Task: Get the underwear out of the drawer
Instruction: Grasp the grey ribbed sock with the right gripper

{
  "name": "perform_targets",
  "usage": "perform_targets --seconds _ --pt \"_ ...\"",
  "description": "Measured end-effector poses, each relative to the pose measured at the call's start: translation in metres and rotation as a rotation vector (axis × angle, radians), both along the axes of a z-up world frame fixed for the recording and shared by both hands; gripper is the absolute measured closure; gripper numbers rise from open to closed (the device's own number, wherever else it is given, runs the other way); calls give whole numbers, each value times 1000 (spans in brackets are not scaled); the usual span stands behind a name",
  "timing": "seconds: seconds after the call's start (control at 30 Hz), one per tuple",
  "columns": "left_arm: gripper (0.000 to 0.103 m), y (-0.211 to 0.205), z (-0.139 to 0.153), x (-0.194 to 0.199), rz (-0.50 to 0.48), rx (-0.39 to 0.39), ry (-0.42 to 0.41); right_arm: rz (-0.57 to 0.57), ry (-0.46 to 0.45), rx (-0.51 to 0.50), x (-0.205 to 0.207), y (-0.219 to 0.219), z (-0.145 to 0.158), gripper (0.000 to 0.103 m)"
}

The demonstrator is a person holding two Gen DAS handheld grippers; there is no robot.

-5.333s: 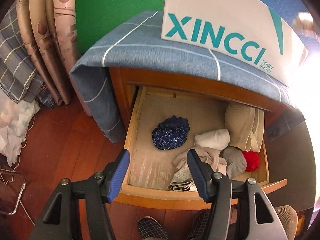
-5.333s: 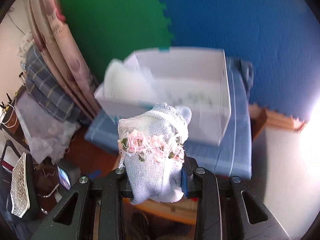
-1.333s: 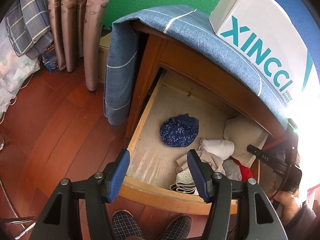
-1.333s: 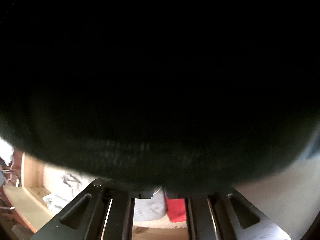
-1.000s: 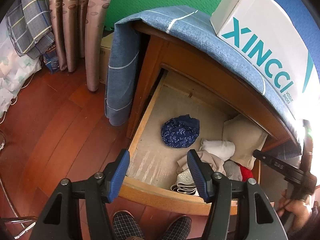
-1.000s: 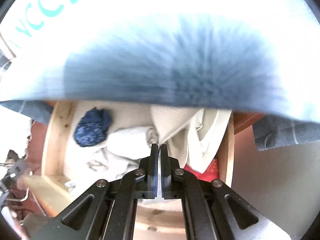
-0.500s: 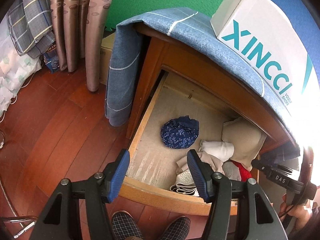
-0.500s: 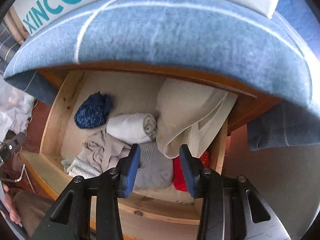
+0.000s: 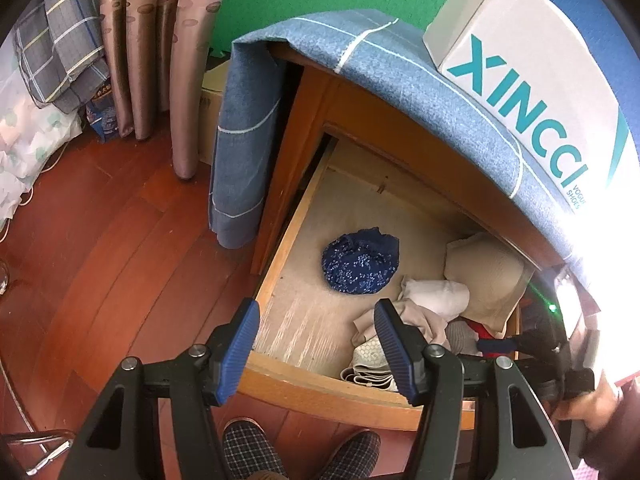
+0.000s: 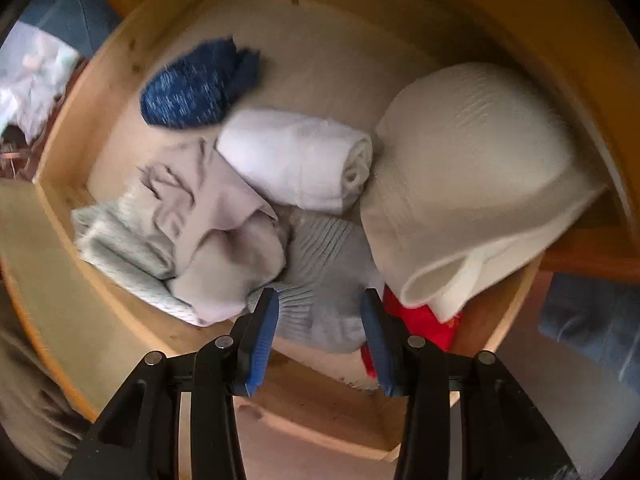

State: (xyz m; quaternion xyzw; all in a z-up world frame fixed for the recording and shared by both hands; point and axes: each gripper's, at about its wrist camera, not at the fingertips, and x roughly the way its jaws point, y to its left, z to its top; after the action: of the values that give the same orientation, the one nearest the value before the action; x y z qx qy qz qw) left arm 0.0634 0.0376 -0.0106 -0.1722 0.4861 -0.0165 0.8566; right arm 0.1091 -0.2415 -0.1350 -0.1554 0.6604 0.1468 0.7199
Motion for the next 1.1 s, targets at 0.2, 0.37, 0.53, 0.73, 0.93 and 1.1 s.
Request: perform_targets --seconds 0.2,0.37,0.53,0.73,0.93,1.1 --pt "42 -6 -6 5 -33 -6 36 74 30 -42 9 6 -13 44" --pt "42 -9 -8 6 -51 -2 45 153 45 -57 10 15 -25 41" --pt "42 -13 -14 9 -74 -2 69 182 70 -33 14 16 -34 39" --pt "42 -16 -15 10 -93 9 83 173 89 -3 27 15 -38 36" --pt "42 -18 -16 11 -103 16 92 178 134 7 31 15 -43 60" --pt "42 -19 -16 12 -116 19 100 152 65 -35 22 14 -31 70"
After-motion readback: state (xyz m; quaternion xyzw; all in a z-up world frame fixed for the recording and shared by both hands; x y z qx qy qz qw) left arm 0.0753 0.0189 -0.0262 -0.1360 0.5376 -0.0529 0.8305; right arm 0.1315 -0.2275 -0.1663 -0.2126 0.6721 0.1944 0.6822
